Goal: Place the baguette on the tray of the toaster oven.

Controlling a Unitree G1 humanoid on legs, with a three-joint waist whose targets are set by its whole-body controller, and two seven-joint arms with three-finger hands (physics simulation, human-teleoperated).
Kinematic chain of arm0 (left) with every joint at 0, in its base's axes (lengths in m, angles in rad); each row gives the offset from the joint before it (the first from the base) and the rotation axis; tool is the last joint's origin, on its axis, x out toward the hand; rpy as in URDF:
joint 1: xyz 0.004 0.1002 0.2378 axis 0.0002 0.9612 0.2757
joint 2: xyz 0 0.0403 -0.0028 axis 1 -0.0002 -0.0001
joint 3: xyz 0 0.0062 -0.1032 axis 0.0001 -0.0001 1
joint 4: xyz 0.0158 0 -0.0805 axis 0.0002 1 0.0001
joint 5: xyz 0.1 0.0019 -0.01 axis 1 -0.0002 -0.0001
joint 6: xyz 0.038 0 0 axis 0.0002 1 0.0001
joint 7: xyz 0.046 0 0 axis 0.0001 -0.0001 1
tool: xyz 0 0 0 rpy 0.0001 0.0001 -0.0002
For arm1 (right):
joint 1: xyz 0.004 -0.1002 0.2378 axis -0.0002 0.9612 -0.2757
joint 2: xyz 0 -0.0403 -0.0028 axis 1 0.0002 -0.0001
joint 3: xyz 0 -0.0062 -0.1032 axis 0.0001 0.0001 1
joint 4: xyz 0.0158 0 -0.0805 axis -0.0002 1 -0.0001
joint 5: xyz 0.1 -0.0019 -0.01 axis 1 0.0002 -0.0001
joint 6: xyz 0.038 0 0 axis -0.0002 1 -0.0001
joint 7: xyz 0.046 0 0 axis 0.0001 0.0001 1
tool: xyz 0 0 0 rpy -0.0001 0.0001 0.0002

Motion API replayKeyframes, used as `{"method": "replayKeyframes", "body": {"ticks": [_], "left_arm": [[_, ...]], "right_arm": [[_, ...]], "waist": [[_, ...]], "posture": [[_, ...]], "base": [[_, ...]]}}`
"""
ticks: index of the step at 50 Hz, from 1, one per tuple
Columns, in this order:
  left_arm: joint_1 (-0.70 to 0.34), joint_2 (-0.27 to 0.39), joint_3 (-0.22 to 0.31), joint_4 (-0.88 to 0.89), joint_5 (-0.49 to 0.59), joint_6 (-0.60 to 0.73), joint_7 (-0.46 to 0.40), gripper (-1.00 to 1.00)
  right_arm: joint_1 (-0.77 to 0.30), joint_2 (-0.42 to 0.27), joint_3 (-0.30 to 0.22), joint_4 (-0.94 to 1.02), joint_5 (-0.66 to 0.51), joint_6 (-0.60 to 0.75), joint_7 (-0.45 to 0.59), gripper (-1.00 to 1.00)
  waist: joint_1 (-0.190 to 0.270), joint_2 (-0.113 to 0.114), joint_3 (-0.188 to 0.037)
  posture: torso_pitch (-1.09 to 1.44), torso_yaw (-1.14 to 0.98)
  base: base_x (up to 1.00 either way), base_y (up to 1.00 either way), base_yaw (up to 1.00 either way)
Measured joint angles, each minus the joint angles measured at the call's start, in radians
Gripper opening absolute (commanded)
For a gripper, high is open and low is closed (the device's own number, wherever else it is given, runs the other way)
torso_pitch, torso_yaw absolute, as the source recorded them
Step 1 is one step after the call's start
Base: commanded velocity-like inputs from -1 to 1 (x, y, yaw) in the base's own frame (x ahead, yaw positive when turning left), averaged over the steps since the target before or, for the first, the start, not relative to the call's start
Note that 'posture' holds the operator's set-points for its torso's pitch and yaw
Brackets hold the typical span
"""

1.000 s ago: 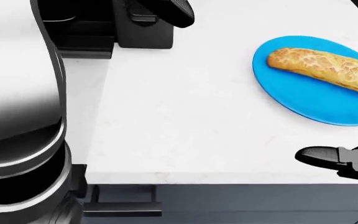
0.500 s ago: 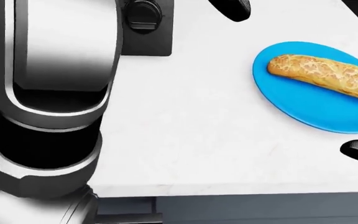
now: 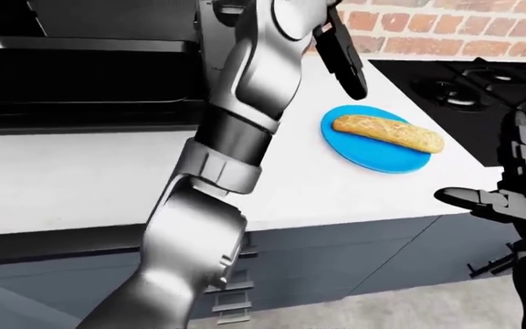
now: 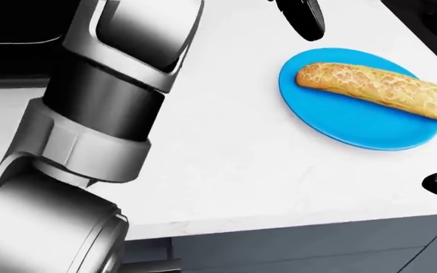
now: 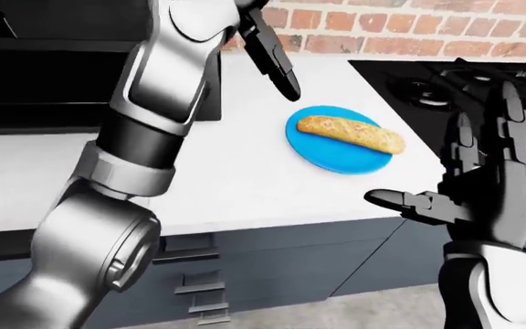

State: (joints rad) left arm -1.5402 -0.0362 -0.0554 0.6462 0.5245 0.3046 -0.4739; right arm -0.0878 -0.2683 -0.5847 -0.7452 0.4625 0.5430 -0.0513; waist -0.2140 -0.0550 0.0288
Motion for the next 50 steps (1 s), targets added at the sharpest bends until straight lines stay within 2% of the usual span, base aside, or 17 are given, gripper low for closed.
{"method": "replayKeyframes", "body": {"ticks": [7, 16, 24, 29, 41, 50], "left_arm": [[-0.061, 0.010, 0.013, 0.259, -0.022, -0.135, 0.055, 1.00], [-0.089, 0.008, 0.014, 0.450, -0.025, -0.232, 0.086, 1.00], [-0.107, 0.013, -0.003, 0.495, 0.031, -0.241, 0.048, 1.00], [-0.113, 0.037, -0.020, 0.536, 0.107, -0.227, 0.023, 1.00], [-0.120, 0.060, -0.014, 0.589, 0.225, -0.189, -0.052, 1.00], [-0.138, 0.066, 0.003, 0.633, 0.261, -0.204, -0.086, 1.00]], "right_arm": [[-0.004, 0.002, 0.010, -0.002, -0.010, -0.002, -0.005, 1.00], [-0.001, 0.003, 0.005, -0.002, -0.015, -0.005, -0.003, 1.00], [0.011, 0.010, 0.000, -0.003, -0.016, -0.012, 0.008, 1.00], [0.003, 0.013, 0.016, 0.000, -0.024, -0.014, 0.004, 1.00], [0.026, 0.034, 0.023, 0.010, -0.037, -0.040, 0.024, 1.00], [0.035, 0.050, 0.043, 0.015, -0.054, -0.056, 0.033, 1.00]], "waist": [[-0.052, -0.007, -0.014], [-0.113, -0.016, -0.024], [-0.165, -0.020, -0.033], [-0.196, -0.020, -0.039], [-0.262, -0.021, -0.050], [-0.311, -0.020, -0.054]], "posture": [[0.00, -0.33], [0.00, -0.37], [0.00, -0.41], [0.00, -0.44], [0.00, -0.50], [0.00, -0.54]], "base": [[0.00, 0.00, 0.00], [0.00, 0.00, 0.00], [0.00, 0.00, 0.00], [0.00, 0.00, 0.00], [0.00, 0.00, 0.00], [0.00, 0.00, 0.00]]}}
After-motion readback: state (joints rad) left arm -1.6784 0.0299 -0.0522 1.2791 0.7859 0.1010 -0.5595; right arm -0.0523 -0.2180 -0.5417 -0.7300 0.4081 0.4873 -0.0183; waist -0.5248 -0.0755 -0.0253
